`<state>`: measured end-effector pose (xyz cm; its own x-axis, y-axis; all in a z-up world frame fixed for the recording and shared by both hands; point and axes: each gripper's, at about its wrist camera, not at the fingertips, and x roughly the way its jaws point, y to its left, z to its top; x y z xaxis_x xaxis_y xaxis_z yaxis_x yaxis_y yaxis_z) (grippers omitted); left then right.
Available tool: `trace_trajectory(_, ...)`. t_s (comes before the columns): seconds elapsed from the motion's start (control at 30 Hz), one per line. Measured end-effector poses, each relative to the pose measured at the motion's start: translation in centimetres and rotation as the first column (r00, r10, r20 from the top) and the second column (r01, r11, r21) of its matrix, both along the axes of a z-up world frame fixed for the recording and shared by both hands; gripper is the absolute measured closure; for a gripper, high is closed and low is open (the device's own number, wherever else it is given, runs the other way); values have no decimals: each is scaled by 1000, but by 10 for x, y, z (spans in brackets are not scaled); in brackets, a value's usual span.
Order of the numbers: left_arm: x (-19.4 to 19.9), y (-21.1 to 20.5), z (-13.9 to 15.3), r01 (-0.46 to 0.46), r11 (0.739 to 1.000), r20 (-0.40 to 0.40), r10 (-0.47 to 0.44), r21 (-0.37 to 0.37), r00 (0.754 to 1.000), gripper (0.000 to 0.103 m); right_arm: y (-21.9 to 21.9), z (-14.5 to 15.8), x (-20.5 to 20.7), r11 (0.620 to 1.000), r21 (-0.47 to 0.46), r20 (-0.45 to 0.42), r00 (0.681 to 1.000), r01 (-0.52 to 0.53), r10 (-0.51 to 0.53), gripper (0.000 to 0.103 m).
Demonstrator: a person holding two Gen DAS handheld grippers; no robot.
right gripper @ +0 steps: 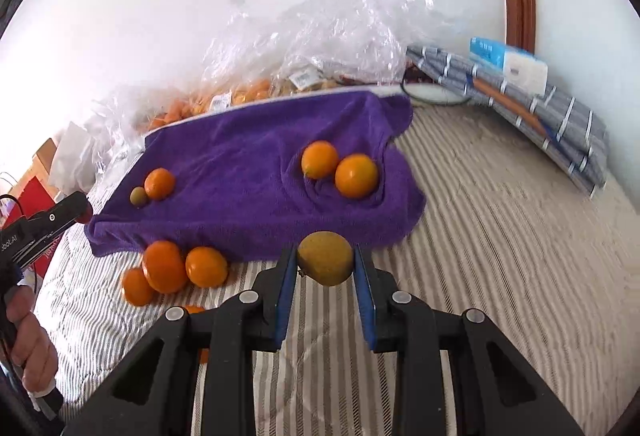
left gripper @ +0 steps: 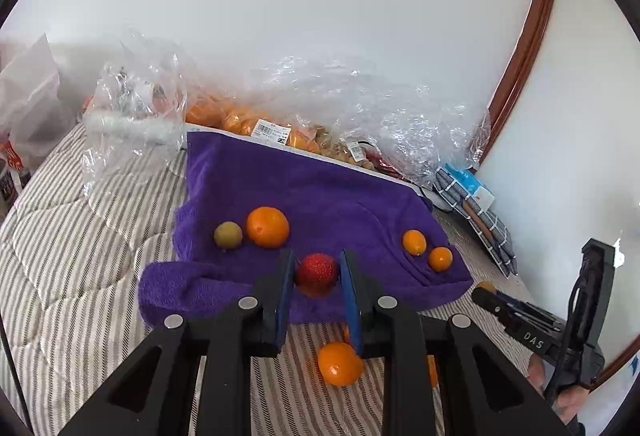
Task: Organize fruits
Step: 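Carry both fruits over the purple towel and open both tools to drop them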
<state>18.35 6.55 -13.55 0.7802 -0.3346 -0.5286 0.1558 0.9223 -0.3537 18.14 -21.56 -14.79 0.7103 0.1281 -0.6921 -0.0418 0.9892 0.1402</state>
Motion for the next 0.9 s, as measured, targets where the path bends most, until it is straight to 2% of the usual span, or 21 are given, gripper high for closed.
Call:
trace_trajectory(0.33, 46, 5, 3, -48, 997, 1, 48, 65, 999, 81, 7, 17, 51, 1000, -4, 51, 999, -11, 11, 75)
trace_trajectory(0.5, 60, 4, -11, -74, 992, -14, 76, 104, 997, 81, 13, 6, 68, 1000, 1, 40, 999, -13, 13, 75)
trace_trajectory(0.63, 67, 4, -29, -49, 993, -81, 58, 108, 995, 81, 16, -8, 71, 1000, -11, 37, 999, -8, 8, 75)
trace_trajectory(0.9, 67, -8, -41, -26, 989, -95, 40, 145, 995, 81, 14, -23, 71, 1000, -6, 19, 1000, -17, 17, 75)
